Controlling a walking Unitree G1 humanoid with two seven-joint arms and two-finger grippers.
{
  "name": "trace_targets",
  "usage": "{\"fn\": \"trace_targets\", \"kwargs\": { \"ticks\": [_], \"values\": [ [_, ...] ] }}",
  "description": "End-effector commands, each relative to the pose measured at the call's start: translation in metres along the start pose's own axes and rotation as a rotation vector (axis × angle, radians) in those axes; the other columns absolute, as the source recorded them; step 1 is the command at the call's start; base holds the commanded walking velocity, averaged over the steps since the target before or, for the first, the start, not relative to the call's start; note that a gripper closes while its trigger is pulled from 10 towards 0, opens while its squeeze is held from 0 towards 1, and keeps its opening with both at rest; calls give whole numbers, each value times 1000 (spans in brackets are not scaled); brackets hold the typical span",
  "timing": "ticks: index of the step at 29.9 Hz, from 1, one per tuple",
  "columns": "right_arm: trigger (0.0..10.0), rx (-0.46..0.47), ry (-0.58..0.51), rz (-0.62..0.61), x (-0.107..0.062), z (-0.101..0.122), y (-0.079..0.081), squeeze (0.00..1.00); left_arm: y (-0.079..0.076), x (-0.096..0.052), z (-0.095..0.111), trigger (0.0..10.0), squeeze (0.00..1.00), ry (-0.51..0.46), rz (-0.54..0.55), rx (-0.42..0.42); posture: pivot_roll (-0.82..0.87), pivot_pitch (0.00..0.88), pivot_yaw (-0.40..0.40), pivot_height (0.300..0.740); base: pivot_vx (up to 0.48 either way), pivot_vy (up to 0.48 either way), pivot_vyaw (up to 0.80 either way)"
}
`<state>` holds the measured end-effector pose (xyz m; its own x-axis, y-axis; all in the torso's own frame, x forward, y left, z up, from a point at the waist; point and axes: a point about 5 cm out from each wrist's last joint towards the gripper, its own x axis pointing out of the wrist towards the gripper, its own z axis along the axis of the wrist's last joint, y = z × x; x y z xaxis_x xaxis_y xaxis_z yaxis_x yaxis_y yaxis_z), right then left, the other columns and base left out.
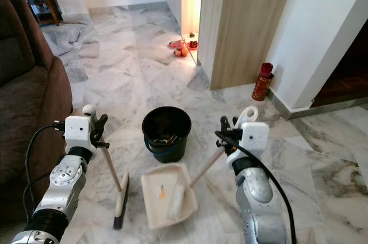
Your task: Sweep floor
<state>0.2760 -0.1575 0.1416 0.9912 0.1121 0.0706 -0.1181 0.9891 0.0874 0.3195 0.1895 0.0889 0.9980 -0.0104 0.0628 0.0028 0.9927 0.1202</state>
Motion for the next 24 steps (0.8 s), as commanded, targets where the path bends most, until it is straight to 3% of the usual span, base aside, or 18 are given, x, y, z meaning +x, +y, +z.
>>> {"fn": "trace_targets", "kwargs": {
  "ticks": [1,12,15,24],
  "values": [
    [10000,4,-121,46,5,34,11,0,1,5,9,10000,0,-44,-3,25,-21,0,-2,740,0,0,0],
    [10000,34,-165,80,6,69,19,0,1,5,8,10000,0,-44,-4,23,-19,0,-1,740,0,0,0],
    [10000,34,-220,43,9,80,15,0,0,5,8,10000,0,-46,-8,21,-24,0,1,740,0,0,0],
    [10000,76,-287,-100,25,82,9,0,-3,5,9,10000,0,-52,-12,13,-8,0,9,740,0,0,0]
  ]
}}
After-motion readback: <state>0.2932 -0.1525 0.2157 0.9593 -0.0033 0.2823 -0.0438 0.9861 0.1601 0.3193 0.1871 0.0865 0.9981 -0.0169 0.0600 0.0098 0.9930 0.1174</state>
